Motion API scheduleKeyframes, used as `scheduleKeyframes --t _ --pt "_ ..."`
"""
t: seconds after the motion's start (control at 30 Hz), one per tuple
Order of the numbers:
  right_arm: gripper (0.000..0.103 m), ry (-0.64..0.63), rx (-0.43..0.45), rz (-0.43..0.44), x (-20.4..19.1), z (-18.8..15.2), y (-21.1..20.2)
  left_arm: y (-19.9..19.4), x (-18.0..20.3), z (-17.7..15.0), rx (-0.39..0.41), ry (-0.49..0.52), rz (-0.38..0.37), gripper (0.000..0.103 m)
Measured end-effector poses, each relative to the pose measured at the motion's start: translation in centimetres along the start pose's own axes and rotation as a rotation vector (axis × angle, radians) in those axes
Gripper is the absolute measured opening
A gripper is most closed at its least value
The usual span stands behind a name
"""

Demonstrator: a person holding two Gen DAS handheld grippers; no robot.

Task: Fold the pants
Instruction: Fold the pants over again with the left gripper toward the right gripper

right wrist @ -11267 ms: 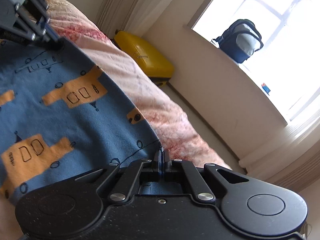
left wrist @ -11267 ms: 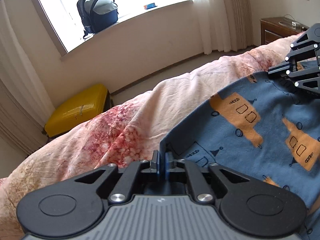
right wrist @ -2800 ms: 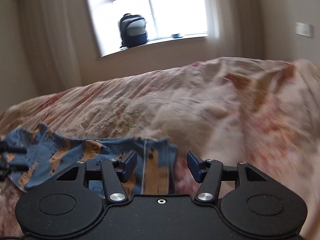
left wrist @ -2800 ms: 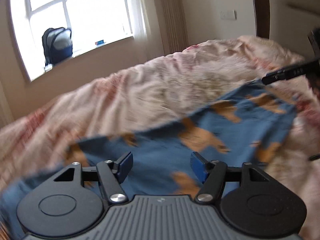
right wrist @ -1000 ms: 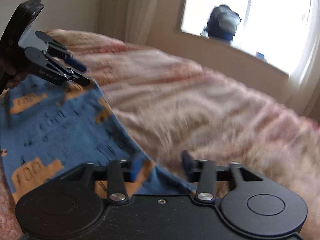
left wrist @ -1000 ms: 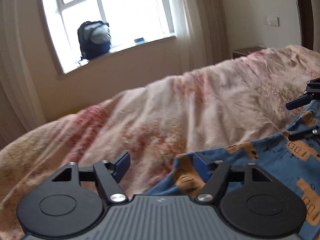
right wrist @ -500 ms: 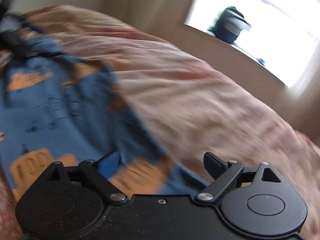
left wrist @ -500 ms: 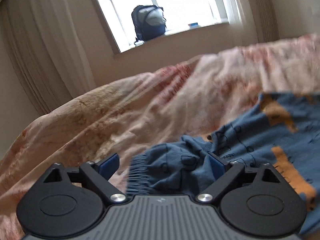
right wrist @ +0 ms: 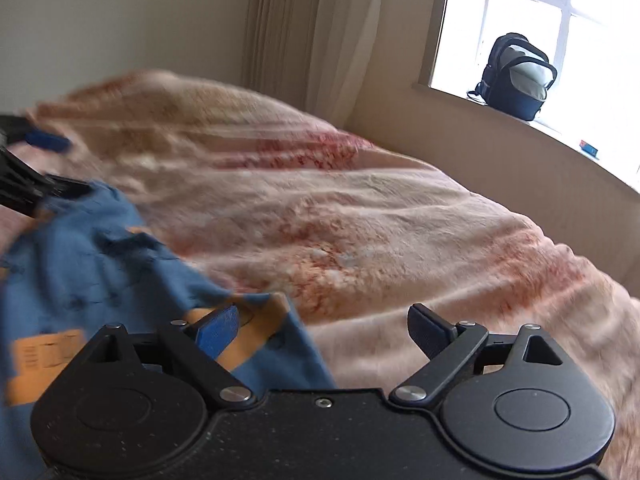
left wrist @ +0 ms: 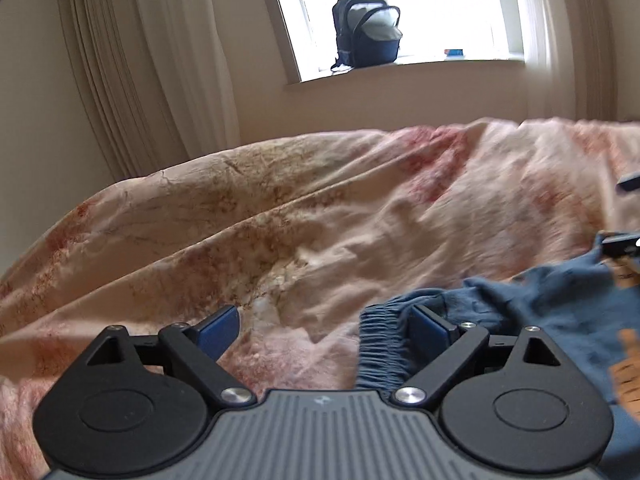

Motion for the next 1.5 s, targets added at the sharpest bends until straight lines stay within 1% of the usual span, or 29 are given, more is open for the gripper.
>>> scheduleKeyframes --t 0.03,0.07,0.13,0.17,0.2,0.23,0.3,0.37,0.4,0.47,0.5,0.53,0.57,0.63,0.67,0.7,0.77,0.83,0.9,0.93,1.0,1.07,1.13,1.17,1.23,1.3,1.37,1.4,1.5 --pt "0.099 -0.011 -0.004 -0.028 0.2 -0.1 0.7 0.9 0.3 -0.1 -0.014 0.016 0.028 0.095" --pt "0.102 -0.005 0.005 -0.038 0.6 -0.3 1.1 1.8 0.6 -0.2 -0.034 0.023 0.047 0.095" --pt "0.102 0.034 0.005 -0.074 1.7 -0.5 1.6 2.8 0.5 -0.5 -0.055 0.004 0.056 0.096" --pt "0.098 0.053 0.006 -0.101 2.3 -0.7 1.7 2.9 0.3 -0.6 -0.056 -0.016 0.051 0.096" --pt "0.093 0.058 0.002 -0.157 2.9 -1.0 1.6 2.7 0.0 -0.7 -0.055 -0.027 0.044 0.096" --pt "0.092 0.068 0.017 -0.165 3.4 -1.2 1.1 2.4 -0.3 -0.7 -0.057 -0.034 0.043 0.096" --pt "0.089 0.102 0.052 -0.134 3.8 -1.2 -0.5 1.1 -0.9 -0.7 -0.047 -0.060 0.047 0.096" --pt "0.091 0.103 0.110 -0.082 2.9 -0.9 -2.5 -1.0 -1.1 -0.6 0.000 -0.096 0.051 0.098" --pt "0.093 0.088 0.136 -0.049 2.0 -0.8 -3.3 -2.0 -1.2 -0.5 0.034 -0.113 0.029 0.101" --pt "0.096 0.049 0.152 0.035 -0.2 -0.3 -4.0 -3.2 -0.9 -0.1 0.081 -0.146 -0.012 0.103" --pt "0.096 0.024 0.145 0.063 -1.4 0.0 -3.7 -3.2 -0.5 0.1 0.077 -0.154 -0.026 0.103" --pt "0.096 -0.007 0.132 0.075 -2.4 0.1 -3.1 -2.8 0.2 0.3 0.050 -0.141 -0.026 0.103" --pt "0.096 -0.049 0.105 0.062 -3.3 0.1 -2.2 -2.0 0.9 0.4 0.011 -0.105 0.003 0.103" --pt "0.097 -0.109 0.050 0.000 -3.9 -0.6 -0.3 0.1 2.3 -0.1 -0.079 0.025 0.132 0.100" --pt "0.100 -0.071 0.056 0.000 -3.0 -0.9 -0.3 0.9 2.1 -0.6 -0.104 0.044 0.191 0.100" --pt "0.101 -0.010 0.044 -0.017 -1.9 -1.0 -0.4 1.4 1.4 -0.9 -0.124 0.025 0.217 0.103" --pt "0.100 0.054 0.040 -0.079 0.0 -1.4 -1.6 1.1 -0.5 -0.9 -0.149 -0.082 0.185 0.103" --pt "0.097 0.055 0.057 -0.128 1.2 -2.2 -3.7 -0.5 -1.2 -0.7 -0.142 -0.161 0.176 0.102" --pt "0.097 0.073 0.097 -0.106 1.6 -3.4 -6.9 -2.9 -0.6 -0.2 -0.083 -0.171 0.170 0.103" --pt "0.098 0.083 0.113 -0.088 1.5 -4.0 -8.5 -4.1 0.1 0.0 -0.044 -0.167 0.148 0.103" --pt "0.099 0.086 0.129 -0.078 0.5 -5.5 -11.2 -6.2 2.3 0.3 0.012 -0.150 0.061 0.103" --pt "0.100 0.079 0.119 -0.086 -0.7 -7.6 -13.8 -7.4 5.2 0.1 0.039 -0.136 -0.026 0.103" --pt "0.100 0.091 0.103 -0.125 -1.4 -10.1 -16.1 -7.8 8.7 -0.5 0.060 -0.110 -0.069 0.103" --pt "0.100 0.103 0.096 -0.153 -1.5 -11.3 -17.0 -7.5 10.6 -0.8 0.056 -0.075 -0.064 0.103" --pt "0.101 0.117 0.075 -0.212 -1.2 -13.6 -18.4 -6.6 13.9 -1.6 0.026 0.009 -0.028 0.103" --pt "0.102 0.096 0.035 -0.308 -0.2 -15.8 -19.0 -5.6 15.9 -2.5 -0.003 0.073 0.042 0.103" --pt "0.102 0.101 0.015 -0.405 1.4 -18.3 -19.9 -5.4 16.0 -2.6 -0.013 0.048 0.052 0.103" --pt "0.102 0.123 0.023 -0.441 2.4 -19.7 -20.5 -5.5 15.7 -2.4 -0.031 0.020 0.049 0.103" --pt "0.102 0.246 0.035 -0.573 5.0 -22.9 -22.6 -6.1 15.3 -1.4 -0.087 -0.071 0.078 0.103"
Point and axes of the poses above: each gripper's, at about its wrist camera, not at the fingertips, and y roughly the way its jaws point, x to its right, z to its top, the point moved 1 cm from there along y, roughly the way its jaws point, and after that the axes turned 1 degree about y, right-handed, at the moved point
